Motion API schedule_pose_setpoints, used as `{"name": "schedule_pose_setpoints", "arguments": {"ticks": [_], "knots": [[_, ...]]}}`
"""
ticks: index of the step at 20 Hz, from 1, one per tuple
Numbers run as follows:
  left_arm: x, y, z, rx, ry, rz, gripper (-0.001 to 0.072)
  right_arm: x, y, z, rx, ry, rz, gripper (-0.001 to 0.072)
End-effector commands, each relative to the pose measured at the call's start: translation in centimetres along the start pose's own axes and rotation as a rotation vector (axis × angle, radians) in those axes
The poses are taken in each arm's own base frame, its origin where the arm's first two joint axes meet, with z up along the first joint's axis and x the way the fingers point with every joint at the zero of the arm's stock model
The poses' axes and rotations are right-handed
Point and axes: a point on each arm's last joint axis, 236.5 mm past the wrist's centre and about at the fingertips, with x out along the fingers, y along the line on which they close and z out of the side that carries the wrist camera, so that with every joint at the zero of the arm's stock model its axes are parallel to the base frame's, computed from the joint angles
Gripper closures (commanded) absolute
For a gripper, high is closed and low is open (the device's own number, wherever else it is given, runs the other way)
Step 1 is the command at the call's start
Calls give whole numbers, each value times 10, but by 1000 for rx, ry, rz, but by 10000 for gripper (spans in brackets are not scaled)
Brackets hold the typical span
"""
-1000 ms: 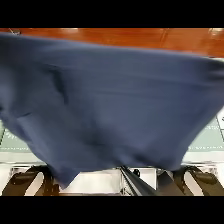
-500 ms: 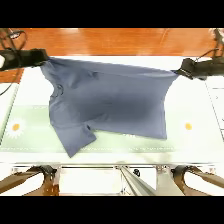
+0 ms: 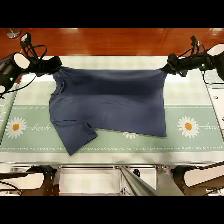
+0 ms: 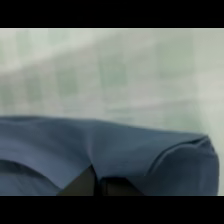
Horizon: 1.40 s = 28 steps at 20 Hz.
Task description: Fold the shirts.
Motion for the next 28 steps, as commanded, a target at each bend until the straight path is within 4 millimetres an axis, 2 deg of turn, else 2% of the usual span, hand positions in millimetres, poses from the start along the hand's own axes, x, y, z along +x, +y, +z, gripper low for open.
{"name": "schedule_pose_setpoints", "arguments": {"ticks": [1,3,5,7,9,10,11,12,14,17,19,21,23,26,28], "knots": [[-4,9,-44,141,196,11,681,-1,-11,-55,-97,245,-28,689],[1,25,-78,178,312,41,681,7,-39,-81,-118,335,-146,689],[4,44,-101,178,395,81,681,11,-67,-98,-79,378,-237,689],[4,55,-113,154,449,92,681,12,-81,-107,-31,398,-269,689],[6,59,-119,141,477,94,677,13,-81,-109,-30,403,-268,684],[6,59,-123,155,493,91,529,14,-78,-111,-32,407,-265,546],[5,59,-127,165,511,89,88,14,-76,-113,-27,417,-261,142],[0,62,-129,172,531,101,5,11,-73,-117,-31,433,-254,90],[-17,78,-130,187,590,148,6,-7,-77,-119,-43,449,-274,90],[-51,103,-137,110,628,168,6,-51,-97,-120,-58,407,-351,90],[-72,116,-161,43,658,127,6,-68,-106,-133,-19,312,-335,90],[-90,123,-200,-131,686,49,6,-69,-103,-164,48,229,-259,90],[-97,115,-228,-311,674,-65,6,-60,-89,-201,88,163,-169,91],[-102,102,-255,-434,659,-175,7,-50,-63,-245,130,114,-57,90],[-99,94,-266,-450,649,-207,7,-46,-51,-264,131,115,-16,91]]}}
